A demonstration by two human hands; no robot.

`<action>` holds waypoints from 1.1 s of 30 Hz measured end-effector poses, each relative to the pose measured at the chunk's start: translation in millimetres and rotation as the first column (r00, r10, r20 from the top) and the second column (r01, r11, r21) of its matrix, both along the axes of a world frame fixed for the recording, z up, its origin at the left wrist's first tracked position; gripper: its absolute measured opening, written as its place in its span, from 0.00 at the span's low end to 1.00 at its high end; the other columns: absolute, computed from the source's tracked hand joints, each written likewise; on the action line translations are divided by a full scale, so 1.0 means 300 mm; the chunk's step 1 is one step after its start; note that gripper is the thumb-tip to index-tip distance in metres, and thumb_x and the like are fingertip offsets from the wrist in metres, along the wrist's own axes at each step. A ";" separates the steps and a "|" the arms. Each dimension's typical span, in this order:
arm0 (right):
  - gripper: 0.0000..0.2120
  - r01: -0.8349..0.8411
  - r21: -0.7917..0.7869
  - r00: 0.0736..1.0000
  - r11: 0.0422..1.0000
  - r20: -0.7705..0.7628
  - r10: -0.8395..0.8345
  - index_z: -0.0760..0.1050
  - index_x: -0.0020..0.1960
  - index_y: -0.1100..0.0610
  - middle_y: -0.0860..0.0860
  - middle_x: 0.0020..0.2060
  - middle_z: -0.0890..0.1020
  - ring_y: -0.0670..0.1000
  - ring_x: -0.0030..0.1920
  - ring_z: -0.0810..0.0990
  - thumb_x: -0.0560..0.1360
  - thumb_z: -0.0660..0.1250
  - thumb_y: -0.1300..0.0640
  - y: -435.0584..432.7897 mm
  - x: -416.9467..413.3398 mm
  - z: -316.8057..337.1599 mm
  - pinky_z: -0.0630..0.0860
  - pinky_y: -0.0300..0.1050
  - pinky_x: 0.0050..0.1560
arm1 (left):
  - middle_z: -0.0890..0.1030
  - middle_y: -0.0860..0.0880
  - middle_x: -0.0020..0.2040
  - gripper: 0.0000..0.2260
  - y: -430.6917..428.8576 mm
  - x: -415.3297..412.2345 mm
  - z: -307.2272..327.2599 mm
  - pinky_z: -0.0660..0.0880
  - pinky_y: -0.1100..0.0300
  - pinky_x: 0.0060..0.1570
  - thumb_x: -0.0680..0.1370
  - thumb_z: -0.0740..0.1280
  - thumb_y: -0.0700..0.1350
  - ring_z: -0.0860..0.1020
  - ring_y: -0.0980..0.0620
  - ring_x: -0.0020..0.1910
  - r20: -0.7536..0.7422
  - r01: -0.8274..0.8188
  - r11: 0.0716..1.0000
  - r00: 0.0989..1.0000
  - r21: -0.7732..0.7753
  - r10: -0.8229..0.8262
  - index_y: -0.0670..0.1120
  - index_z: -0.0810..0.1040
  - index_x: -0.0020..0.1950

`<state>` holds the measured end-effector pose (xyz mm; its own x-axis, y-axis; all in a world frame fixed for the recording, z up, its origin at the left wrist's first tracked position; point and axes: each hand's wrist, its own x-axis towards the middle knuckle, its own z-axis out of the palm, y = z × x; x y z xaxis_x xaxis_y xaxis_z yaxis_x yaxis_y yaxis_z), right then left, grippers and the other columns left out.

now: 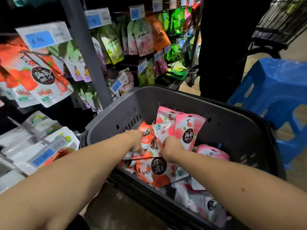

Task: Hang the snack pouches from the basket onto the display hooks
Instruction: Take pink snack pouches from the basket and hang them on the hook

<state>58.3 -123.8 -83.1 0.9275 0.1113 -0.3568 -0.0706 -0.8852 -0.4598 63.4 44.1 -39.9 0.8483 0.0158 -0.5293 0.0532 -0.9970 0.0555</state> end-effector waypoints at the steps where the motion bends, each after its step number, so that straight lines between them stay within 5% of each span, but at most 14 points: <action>1: 0.06 0.008 0.022 1.000 1.000 0.006 -0.008 0.80 0.46 0.62 0.55 0.41 0.82 0.56 0.40 0.81 0.77 0.70 0.59 -0.001 -0.002 0.003 0.73 0.43 0.35 | 0.78 0.44 0.64 0.30 -0.002 0.003 -0.005 0.75 0.51 0.62 0.72 0.78 0.55 0.77 0.42 0.61 -0.004 0.004 1.000 1.000 -0.015 -0.004 0.44 0.73 0.69; 5: 0.17 0.079 0.186 0.997 0.979 -0.013 -0.078 0.79 0.40 0.60 0.53 0.37 0.82 0.55 0.41 0.82 0.81 0.66 0.49 -0.036 -0.001 0.042 0.75 0.43 0.39 | 0.81 0.46 0.52 0.28 -0.009 -0.005 0.005 0.77 0.55 0.51 0.69 0.79 0.58 0.79 0.46 0.49 -0.062 0.039 0.997 0.997 -0.072 -0.044 0.45 0.76 0.61; 8: 0.11 0.169 0.307 0.985 0.937 -0.081 -0.151 0.70 0.38 0.58 0.53 0.33 0.74 0.55 0.37 0.75 0.78 0.65 0.61 -0.090 -0.001 0.083 0.71 0.46 0.36 | 0.82 0.46 0.42 0.19 -0.019 -0.027 0.020 0.73 0.62 0.35 0.73 0.77 0.52 0.77 0.51 0.37 -0.232 -0.082 0.960 0.973 -0.267 0.019 0.44 0.77 0.56; 10: 0.07 0.254 0.406 0.967 0.878 -0.130 -0.220 0.71 0.42 0.58 0.55 0.35 0.74 0.57 0.39 0.77 0.77 0.59 0.65 -0.120 0.003 0.085 0.78 0.54 0.39 | 0.84 0.40 0.48 0.08 -0.017 -0.034 0.022 0.71 0.64 0.31 0.79 0.71 0.46 0.76 0.50 0.38 -0.347 -0.225 0.910 0.933 -0.348 0.098 0.43 0.77 0.53; 12: 0.10 0.300 0.483 0.954 0.823 -0.155 -0.257 0.76 0.51 0.60 0.53 0.37 0.76 0.60 0.44 0.79 0.77 0.57 0.66 -0.144 0.002 0.085 0.80 0.57 0.47 | 0.84 0.37 0.52 0.06 -0.014 -0.035 0.016 0.74 0.61 0.34 0.82 0.67 0.45 0.80 0.46 0.44 -0.357 -0.297 0.879 0.920 -0.372 0.160 0.42 0.78 0.52; 14: 0.15 0.355 0.550 0.934 0.756 -0.176 -0.310 0.76 0.61 0.60 0.52 0.38 0.78 0.59 0.43 0.81 0.77 0.59 0.66 -0.154 -0.004 0.078 0.79 0.51 0.43 | 0.83 0.41 0.45 0.14 -0.021 -0.031 -0.008 0.78 0.56 0.34 0.82 0.68 0.51 0.82 0.45 0.44 -0.356 -0.343 0.872 0.909 -0.350 0.216 0.39 0.77 0.52; 17: 0.06 0.465 0.610 0.884 0.642 -0.279 -0.375 0.77 0.50 0.60 0.55 0.35 0.78 0.53 0.32 0.77 0.74 0.71 0.62 -0.135 -0.049 0.062 0.75 0.42 0.28 | 0.80 0.38 0.47 0.40 -0.046 -0.032 -0.043 0.80 0.47 0.42 0.75 0.65 0.69 0.82 0.38 0.52 -0.523 -0.485 0.858 0.783 -0.171 0.338 0.32 0.71 0.65; 19: 0.17 0.486 0.593 0.873 0.641 -0.369 -0.320 0.76 0.44 0.62 0.59 0.37 0.81 0.56 0.33 0.81 0.61 0.81 0.61 -0.110 -0.066 0.042 0.83 0.52 0.32 | 0.77 0.32 0.61 0.47 -0.069 -0.046 -0.038 0.76 0.43 0.53 0.76 0.58 0.73 0.78 0.34 0.60 -0.583 -0.524 0.845 0.723 -0.110 0.372 0.35 0.60 0.77; 20: 0.17 0.443 0.571 0.894 0.691 -0.345 -0.288 0.75 0.42 0.61 0.59 0.37 0.80 0.57 0.34 0.81 0.60 0.81 0.63 -0.100 -0.074 0.041 0.82 0.54 0.32 | 0.73 0.30 0.67 0.48 -0.077 -0.052 -0.035 0.74 0.43 0.58 0.77 0.54 0.73 0.76 0.34 0.63 -0.594 -0.530 0.843 0.708 -0.090 0.381 0.35 0.55 0.79; 22: 0.13 0.342 0.473 0.936 0.812 -0.248 -0.249 0.72 0.39 0.58 0.56 0.35 0.78 0.53 0.33 0.78 0.69 0.76 0.68 -0.097 -0.078 0.045 0.75 0.42 0.28 | 0.69 0.28 0.71 0.47 -0.078 -0.057 -0.030 0.73 0.43 0.64 0.78 0.51 0.73 0.75 0.33 0.66 -0.612 -0.517 0.851 0.703 -0.091 0.361 0.34 0.54 0.80; 25: 0.06 0.268 0.449 0.963 0.852 -0.130 -0.234 0.76 0.43 0.59 0.54 0.38 0.80 0.54 0.38 0.79 0.76 0.69 0.69 -0.094 -0.058 0.029 0.76 0.41 0.35 | 0.72 0.31 0.71 0.51 -0.051 -0.036 -0.057 0.73 0.42 0.66 0.72 0.61 0.75 0.78 0.35 0.63 -0.613 -0.498 0.856 0.722 -0.140 0.320 0.36 0.58 0.78; 29: 0.05 0.368 0.605 0.930 0.706 -0.230 -0.288 0.79 0.44 0.61 0.59 0.39 0.80 0.58 0.40 0.81 0.78 0.66 0.67 -0.082 -0.058 0.025 0.80 0.57 0.42 | 0.68 0.39 0.73 0.43 -0.052 -0.036 -0.027 0.71 0.35 0.67 0.75 0.70 0.64 0.77 0.45 0.60 -0.517 -0.533 0.792 0.787 -0.296 0.336 0.39 0.59 0.79; 33: 0.06 0.440 0.690 0.898 0.575 -0.337 -0.283 0.80 0.47 0.59 0.59 0.41 0.83 0.60 0.44 0.83 0.79 0.65 0.65 -0.073 -0.071 0.028 0.80 0.66 0.55 | 0.63 0.36 0.76 0.45 -0.056 -0.049 -0.013 0.72 0.31 0.63 0.76 0.70 0.63 0.70 0.35 0.71 -0.543 -0.530 0.795 0.778 -0.296 0.317 0.40 0.54 0.81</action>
